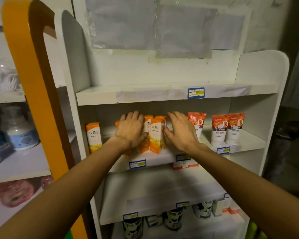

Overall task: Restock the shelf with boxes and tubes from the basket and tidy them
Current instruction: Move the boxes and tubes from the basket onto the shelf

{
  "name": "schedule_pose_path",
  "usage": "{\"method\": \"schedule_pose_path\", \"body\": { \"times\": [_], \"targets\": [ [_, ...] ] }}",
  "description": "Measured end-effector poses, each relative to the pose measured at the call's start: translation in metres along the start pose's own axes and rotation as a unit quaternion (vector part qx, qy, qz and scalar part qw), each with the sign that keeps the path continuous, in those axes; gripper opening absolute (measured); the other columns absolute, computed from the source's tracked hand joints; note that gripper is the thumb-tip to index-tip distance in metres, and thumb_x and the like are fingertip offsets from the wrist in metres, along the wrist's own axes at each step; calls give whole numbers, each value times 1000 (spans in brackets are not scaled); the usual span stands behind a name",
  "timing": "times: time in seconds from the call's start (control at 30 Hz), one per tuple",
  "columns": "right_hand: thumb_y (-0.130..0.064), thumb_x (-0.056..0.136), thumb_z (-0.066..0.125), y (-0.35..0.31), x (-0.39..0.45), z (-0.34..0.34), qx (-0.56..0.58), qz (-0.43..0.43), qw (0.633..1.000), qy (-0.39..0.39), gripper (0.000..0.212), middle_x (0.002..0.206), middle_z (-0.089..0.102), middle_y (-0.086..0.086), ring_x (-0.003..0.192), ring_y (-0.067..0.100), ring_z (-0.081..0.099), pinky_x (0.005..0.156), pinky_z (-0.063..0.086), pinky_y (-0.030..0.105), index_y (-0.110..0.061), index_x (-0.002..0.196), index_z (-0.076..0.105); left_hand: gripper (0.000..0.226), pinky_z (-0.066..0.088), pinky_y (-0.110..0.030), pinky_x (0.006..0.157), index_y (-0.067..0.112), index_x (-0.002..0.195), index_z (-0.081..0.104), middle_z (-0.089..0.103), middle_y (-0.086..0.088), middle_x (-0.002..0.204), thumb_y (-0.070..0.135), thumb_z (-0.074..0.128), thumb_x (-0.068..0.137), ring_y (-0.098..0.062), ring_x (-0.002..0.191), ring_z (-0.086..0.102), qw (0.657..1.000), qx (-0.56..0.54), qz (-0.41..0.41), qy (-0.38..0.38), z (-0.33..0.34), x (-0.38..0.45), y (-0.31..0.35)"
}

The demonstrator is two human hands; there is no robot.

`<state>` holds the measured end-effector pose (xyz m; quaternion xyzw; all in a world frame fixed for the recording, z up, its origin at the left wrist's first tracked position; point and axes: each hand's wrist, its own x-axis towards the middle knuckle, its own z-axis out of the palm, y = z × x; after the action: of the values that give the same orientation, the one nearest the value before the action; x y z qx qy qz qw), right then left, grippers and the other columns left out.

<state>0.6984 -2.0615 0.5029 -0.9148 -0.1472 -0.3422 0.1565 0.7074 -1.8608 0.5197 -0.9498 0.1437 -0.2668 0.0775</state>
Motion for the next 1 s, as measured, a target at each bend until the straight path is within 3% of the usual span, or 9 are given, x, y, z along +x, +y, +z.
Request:
{"method": "schedule_pose_path", "body": {
  "times": [0.23,0.47,0.63,1.0],
  "targets": [
    [-41,98,52,20,-28,-15,-28,33,998,-42,59,154,38,5,145,22,30,117,26,41,-16,148,36,77,20,-45,119,14,150,31,34,-10,155,57,55,91,-28,143,33,1000,-5,22,-7,-9,-15,23],
    [-50,97,48,41,-63,-27,-62,52,991,-103,68,160,28,5,151,24,15,120,18,44,-16,153,29,69,27,-46,117,14,144,37,37,-11,152,52,58,90,-30,138,37,999,-4,48,-12,-17,-25,55],
    [-56,98,42,63,-102,-36,-68,78,984,-145,76,164,18,6,153,24,7,122,11,44,-13,156,19,75,24,-45,120,12,151,30,31,-12,157,53,53,93,-30,143,33,997,-25,66,-38,-14,-37,95],
    [-61,100,24,140,-218,-29,-108,167,942,-269,79,167,2,6,153,22,-6,122,1,44,-11,158,7,74,30,-43,115,12,150,33,35,-11,155,57,50,94,-30,140,36,980,-93,132,-116,62,-82,202]
  ]
}}
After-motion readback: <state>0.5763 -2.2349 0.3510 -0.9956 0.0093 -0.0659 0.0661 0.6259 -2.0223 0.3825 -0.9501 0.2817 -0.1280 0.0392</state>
